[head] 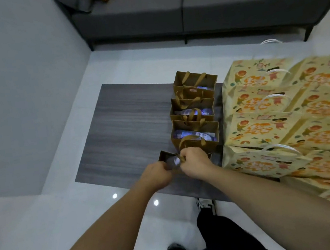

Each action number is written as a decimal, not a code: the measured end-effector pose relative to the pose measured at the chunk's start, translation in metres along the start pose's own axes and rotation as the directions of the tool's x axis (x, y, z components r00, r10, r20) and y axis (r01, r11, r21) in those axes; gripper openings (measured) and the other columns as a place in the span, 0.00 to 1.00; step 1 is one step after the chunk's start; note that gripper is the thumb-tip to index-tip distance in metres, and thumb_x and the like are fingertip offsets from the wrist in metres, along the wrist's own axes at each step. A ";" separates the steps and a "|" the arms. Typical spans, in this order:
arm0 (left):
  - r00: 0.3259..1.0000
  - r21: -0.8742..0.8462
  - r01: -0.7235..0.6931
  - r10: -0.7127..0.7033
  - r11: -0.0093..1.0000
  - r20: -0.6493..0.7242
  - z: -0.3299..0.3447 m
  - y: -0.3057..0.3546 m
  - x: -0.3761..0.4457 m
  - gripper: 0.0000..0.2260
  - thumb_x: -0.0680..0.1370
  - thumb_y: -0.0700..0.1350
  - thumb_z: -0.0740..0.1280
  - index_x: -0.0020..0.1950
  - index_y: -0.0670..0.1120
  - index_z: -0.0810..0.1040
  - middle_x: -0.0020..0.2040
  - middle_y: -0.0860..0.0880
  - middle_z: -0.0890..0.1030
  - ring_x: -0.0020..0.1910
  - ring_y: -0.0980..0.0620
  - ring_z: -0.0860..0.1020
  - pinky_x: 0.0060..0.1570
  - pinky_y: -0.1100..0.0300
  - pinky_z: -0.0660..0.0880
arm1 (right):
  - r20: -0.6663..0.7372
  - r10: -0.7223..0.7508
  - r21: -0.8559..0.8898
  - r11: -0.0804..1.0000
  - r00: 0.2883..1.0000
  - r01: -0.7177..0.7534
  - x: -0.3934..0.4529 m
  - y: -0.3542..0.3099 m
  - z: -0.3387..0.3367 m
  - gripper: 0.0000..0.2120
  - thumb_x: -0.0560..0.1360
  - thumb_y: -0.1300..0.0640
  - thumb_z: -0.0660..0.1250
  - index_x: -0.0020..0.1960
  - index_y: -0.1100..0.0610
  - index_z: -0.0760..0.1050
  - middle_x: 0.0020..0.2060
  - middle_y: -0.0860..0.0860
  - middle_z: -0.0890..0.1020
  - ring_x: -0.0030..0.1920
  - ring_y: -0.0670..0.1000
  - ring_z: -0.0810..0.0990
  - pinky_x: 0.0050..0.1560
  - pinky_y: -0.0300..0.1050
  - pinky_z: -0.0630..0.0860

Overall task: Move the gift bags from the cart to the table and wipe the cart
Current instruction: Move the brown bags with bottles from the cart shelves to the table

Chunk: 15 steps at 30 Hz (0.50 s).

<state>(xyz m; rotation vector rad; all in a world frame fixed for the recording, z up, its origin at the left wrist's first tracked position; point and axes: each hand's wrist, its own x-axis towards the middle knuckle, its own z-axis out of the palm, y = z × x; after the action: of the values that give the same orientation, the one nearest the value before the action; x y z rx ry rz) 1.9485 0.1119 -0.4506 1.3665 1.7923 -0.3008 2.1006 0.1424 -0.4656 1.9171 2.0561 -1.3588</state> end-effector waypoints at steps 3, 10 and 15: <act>0.999 0.028 0.032 -0.033 0.999 0.004 0.000 0.004 0.010 0.14 0.81 0.44 0.63 0.65 0.44 0.78 0.62 0.41 0.79 0.61 0.43 0.77 0.59 0.55 0.72 | 0.068 0.041 -0.015 0.999 0.997 -0.040 0.014 0.019 0.006 0.05 0.74 0.56 0.68 0.48 0.51 0.81 0.46 0.51 0.83 0.48 0.56 0.81 0.50 0.50 0.80; 0.999 0.111 0.029 -0.032 0.993 0.026 -0.016 0.023 0.032 0.13 0.80 0.45 0.64 0.63 0.45 0.79 0.60 0.43 0.80 0.59 0.43 0.78 0.57 0.54 0.75 | 0.056 0.098 0.021 0.995 0.994 -0.100 0.032 0.030 -0.005 0.04 0.77 0.49 0.68 0.44 0.47 0.77 0.47 0.50 0.82 0.50 0.56 0.81 0.51 0.51 0.80; 0.995 0.131 -0.085 0.079 0.988 0.054 -0.034 0.041 0.050 0.09 0.81 0.45 0.63 0.56 0.45 0.81 0.51 0.45 0.82 0.52 0.46 0.79 0.50 0.54 0.75 | 0.029 0.118 -0.003 0.993 0.993 -0.118 0.037 0.027 -0.018 0.06 0.77 0.49 0.67 0.44 0.50 0.75 0.49 0.53 0.81 0.51 0.58 0.80 0.51 0.50 0.78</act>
<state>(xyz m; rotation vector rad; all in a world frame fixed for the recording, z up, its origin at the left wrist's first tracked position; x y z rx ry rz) 1.9664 0.1828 -0.4541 1.5089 1.6967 -0.4119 2.1226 0.1792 -0.4899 1.9705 1.8971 -1.3509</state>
